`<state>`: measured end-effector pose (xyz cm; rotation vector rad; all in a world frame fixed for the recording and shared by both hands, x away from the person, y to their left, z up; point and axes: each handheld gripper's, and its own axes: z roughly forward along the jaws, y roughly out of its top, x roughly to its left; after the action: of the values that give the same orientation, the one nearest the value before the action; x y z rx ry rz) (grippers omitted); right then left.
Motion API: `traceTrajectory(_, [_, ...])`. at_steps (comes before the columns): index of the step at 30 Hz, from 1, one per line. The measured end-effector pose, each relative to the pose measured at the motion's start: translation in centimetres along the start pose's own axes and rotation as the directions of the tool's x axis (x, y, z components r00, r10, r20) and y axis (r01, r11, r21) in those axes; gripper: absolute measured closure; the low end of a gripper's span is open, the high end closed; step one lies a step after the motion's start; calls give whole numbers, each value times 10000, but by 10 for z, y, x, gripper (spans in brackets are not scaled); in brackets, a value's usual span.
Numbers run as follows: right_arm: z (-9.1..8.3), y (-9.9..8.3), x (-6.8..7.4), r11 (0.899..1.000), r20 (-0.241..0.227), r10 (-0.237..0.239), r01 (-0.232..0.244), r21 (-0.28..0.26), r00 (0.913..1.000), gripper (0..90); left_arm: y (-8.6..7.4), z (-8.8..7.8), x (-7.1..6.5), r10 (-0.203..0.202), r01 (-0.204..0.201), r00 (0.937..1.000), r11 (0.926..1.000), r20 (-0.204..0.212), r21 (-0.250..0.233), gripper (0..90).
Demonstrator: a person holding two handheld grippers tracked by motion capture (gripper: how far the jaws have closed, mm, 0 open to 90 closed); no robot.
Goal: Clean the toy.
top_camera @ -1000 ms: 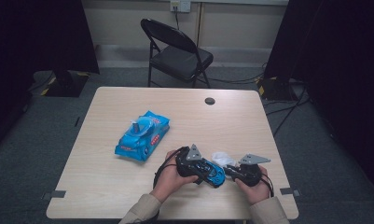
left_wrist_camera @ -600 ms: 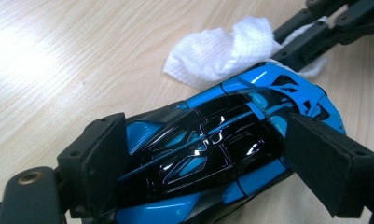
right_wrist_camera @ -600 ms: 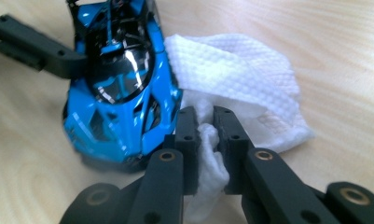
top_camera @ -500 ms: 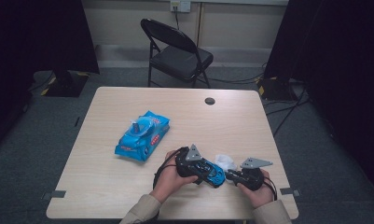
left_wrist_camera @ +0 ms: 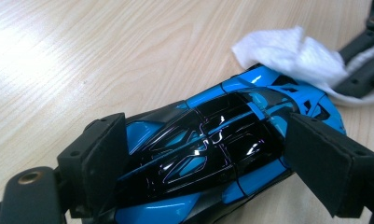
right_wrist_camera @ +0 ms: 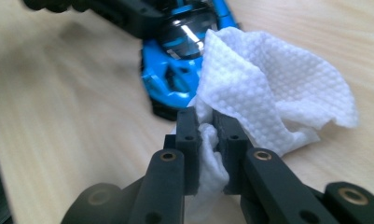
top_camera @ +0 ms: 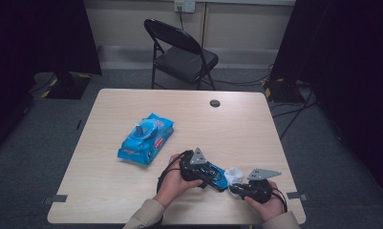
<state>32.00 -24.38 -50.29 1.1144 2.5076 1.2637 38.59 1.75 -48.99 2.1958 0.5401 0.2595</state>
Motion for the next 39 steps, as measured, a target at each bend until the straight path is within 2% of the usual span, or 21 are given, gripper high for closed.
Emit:
traceTrajectory(8, [5,1,17,9983,-434,-534,544,217,9976,823,1,0,0,20,-20,10000,10000,-13,50,139])
traceTrajectory(20, [16,5,32,9959,-887,-860,882,212,9923,822,1,0,0,50,-49,10000,10000,-25,72,139])
traceTrajectory(26, [21,10,38,9933,-1270,-1062,1111,318,9862,820,1,0,-1,34,-33,10000,10000,-35,50,140])
traceTrajectory(27, [20,12,38,9930,-1314,-1104,1149,273,9852,820,0,0,-1,33,-33,10000,10000,-33,36,140])
traceTrajectory(31, [5,22,37,9940,-1418,-1036,975,-497,9845,818,0,0,-1,46,-46,10000,10000,-35,15,140])
traceTrajectory(34, [-5,28,33,9913,-1373,-968,832,-1017,9858,815,1,0,-1,44,-44,10000,10000,2,60,140])
traceTrajectory(39, [-13,36,23,9853,-1310,-885,674,-1572,9874,812,1,0,-1,23,-23,10000,10000,-14,22,140])
